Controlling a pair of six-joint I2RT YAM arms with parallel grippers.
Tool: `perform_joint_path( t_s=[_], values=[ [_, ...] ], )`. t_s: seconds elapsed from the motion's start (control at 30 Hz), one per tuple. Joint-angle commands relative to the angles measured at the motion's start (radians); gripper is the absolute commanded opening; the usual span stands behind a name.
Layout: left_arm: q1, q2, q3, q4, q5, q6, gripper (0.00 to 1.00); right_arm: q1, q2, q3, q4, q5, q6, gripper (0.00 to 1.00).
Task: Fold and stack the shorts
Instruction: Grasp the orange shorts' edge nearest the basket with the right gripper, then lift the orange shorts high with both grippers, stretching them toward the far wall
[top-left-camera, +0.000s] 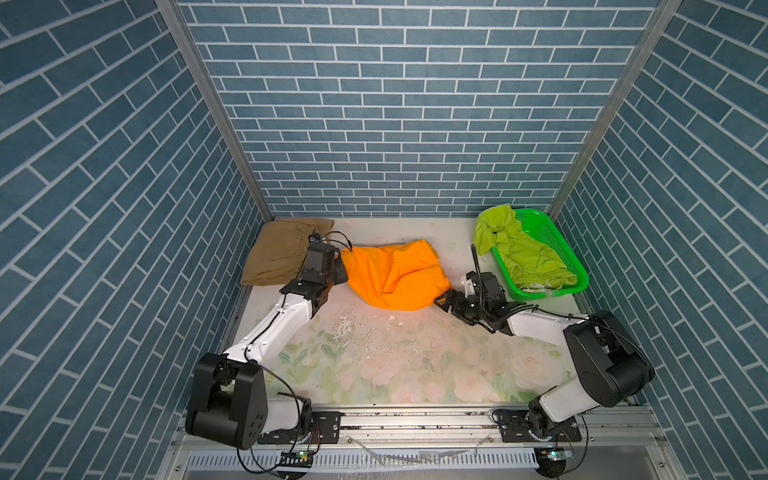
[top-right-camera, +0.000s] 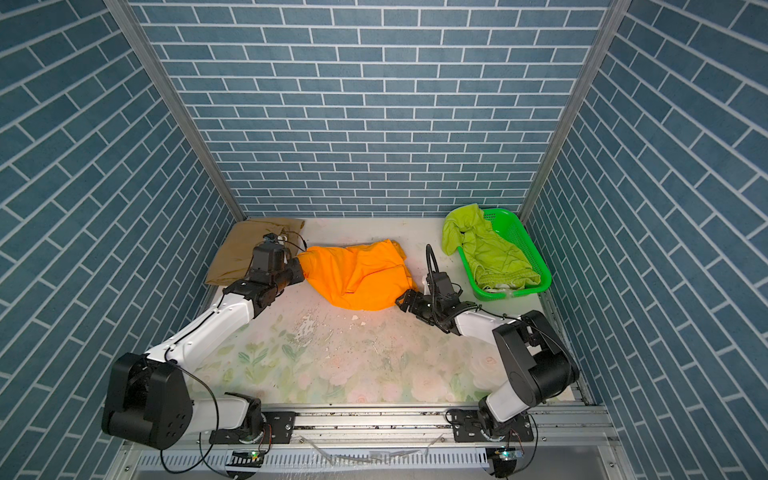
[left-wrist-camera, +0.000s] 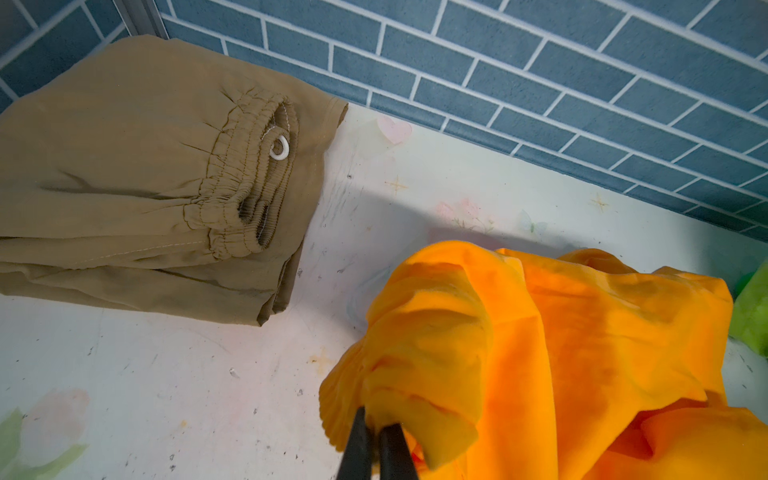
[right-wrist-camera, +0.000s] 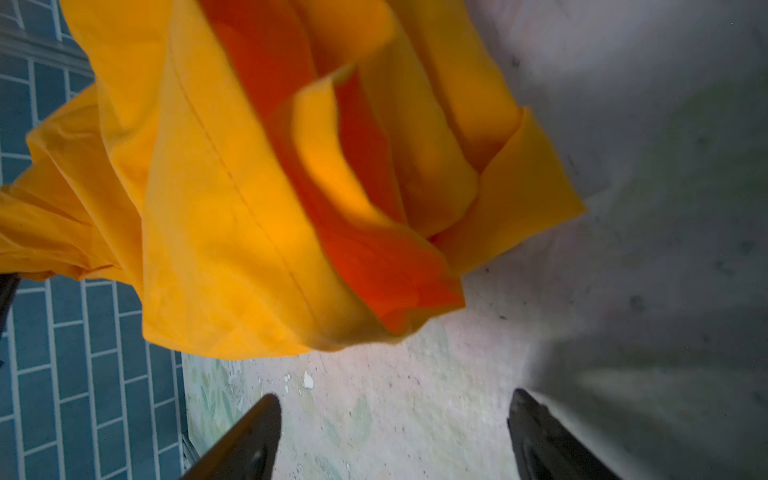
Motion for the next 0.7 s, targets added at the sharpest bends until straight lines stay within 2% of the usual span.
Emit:
perform_joint_path(
  t_s=[0.0, 0.1, 0.4, 0.53, 0.67],
  values=[
    [-0.001, -0.029, -0.009, 0.017, 0.018, -0.01, 0.0, -0.001, 0.025, 0.008, 0.12, 0.072, 0.078, 0.76],
    [-0.001, -0.032, -0.011, 0.02, 0.024, -0.013, 0.0, -0.001, 0.07, 0.033, 0.167, 0.065, 0.099, 0.67],
    [0.0, -0.057, -0.034, 0.022, 0.024, -0.012, 0.0, -0.001, 0.125, 0.055, 0.207, 0.065, 0.115, 0.26],
    [0.0, -0.056, -0.037, 0.02, 0.025, -0.01, 0.0, -0.001, 0.096, 0.064, 0.162, 0.071, 0.087, 0.01],
    [0.002, -0.046, 0.005, -0.014, 0.024, -0.008, 0.0, -0.016, -0.003, 0.139, -0.012, 0.084, -0.007, 0.0]
  ],
)
